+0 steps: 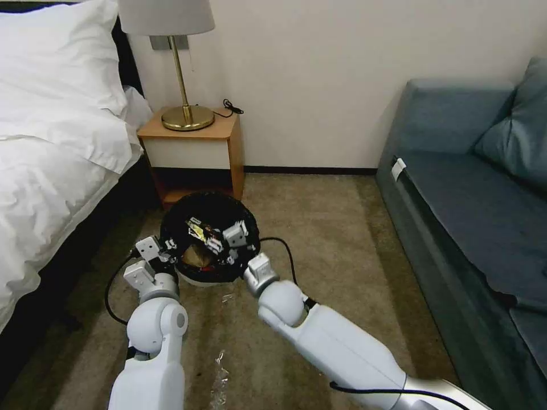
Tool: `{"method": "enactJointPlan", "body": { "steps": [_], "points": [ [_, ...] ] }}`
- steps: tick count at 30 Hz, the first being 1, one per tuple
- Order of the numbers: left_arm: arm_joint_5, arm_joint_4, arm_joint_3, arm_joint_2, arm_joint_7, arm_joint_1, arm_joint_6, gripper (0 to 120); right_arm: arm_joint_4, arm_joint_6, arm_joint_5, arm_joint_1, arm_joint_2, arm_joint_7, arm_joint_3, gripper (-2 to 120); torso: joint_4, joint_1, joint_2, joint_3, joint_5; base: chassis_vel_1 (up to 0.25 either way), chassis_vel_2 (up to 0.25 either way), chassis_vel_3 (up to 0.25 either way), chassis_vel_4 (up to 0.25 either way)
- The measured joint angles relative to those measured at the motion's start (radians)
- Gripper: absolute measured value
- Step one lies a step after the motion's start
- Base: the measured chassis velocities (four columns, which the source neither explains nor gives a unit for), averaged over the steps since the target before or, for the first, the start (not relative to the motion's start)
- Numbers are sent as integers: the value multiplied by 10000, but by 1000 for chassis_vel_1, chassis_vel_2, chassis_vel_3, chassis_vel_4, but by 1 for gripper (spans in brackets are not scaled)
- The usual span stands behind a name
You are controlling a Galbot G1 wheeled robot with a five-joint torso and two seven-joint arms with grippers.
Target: Pick up the trash bin, then pick up the garbage on the floor and place it into the trash bin.
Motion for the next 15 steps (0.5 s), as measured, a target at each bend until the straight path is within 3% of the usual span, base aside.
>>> {"method": "enactJointPlan", "body": {
  "steps": [4, 15],
  "points": [
    [-13, 48, -7, 105, 83, 26, 3, 4, 124, -143, 136, 141, 14, 58, 1000, 99, 0, 0, 0, 1, 1, 0, 0, 0, 0],
    [-474, 209, -203, 432, 313, -103, 168, 4, 425, -152, -335, -1107, -190, 29, 3739, 100, -1, 0, 0, -1, 2, 0, 0, 0, 0]
  ]
}}
